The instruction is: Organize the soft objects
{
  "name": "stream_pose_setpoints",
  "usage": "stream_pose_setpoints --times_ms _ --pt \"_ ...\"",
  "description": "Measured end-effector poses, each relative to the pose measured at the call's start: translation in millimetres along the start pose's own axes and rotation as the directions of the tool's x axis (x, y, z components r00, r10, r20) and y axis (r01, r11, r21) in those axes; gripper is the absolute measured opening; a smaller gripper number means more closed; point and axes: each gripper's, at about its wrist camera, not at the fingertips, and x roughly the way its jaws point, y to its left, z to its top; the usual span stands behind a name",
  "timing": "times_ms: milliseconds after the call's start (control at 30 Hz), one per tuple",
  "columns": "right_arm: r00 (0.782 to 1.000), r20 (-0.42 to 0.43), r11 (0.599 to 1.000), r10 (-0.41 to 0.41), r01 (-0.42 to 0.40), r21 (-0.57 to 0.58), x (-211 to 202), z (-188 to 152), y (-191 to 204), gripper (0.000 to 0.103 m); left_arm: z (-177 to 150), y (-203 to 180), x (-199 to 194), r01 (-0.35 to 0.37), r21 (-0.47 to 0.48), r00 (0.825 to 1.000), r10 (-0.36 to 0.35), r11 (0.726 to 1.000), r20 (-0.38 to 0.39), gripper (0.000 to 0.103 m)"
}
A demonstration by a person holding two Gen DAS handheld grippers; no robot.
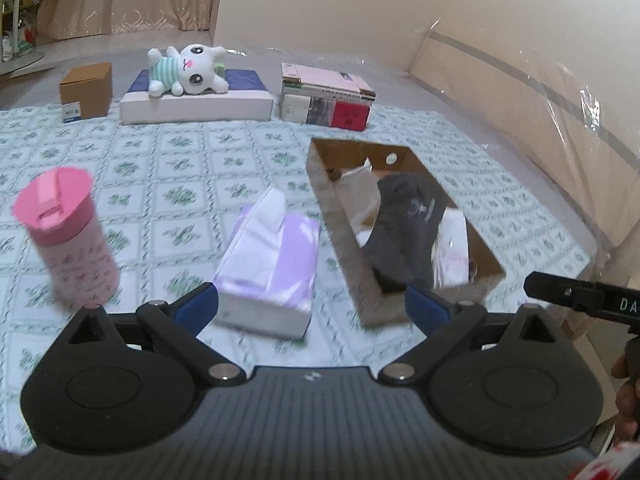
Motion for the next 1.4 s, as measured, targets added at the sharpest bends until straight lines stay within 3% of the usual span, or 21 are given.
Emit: stream_pose_setpoints --times_ms 400,633,967,1400 --pt "0.998 0.039 0.993 -0.052 0.056 -0.101 -48.3 -50.0 55.2 0.091 -45.2 25.0 -60.1 -0.051 0.007 0.998 0.051 0.999 0.04 0.099" --pt "0.998 0.025 0.987 -0.057 0.06 -0.149 -55.2 -72.1 81.2 0.091 -62.2 34.5 -81.3 -0.081 0.01 0.994 0.08 0.997 0.071 0.099" --pt "0.998 0.012 0.981 -0.067 0.069 -0.179 -40.2 -99.0 95.5 0.091 -87.6 41.8 -85.6 -0.107 0.037 0.993 0.105 0.994 0.06 0.099" --pt "0.999 -0.007 0.979 -0.049 0.046 -0.2 -23.6 -100.6 106.4 0.091 -93.2 50.0 -74.5 -0.129 0.015 0.991 0.129 0.991 0.025 0.099"
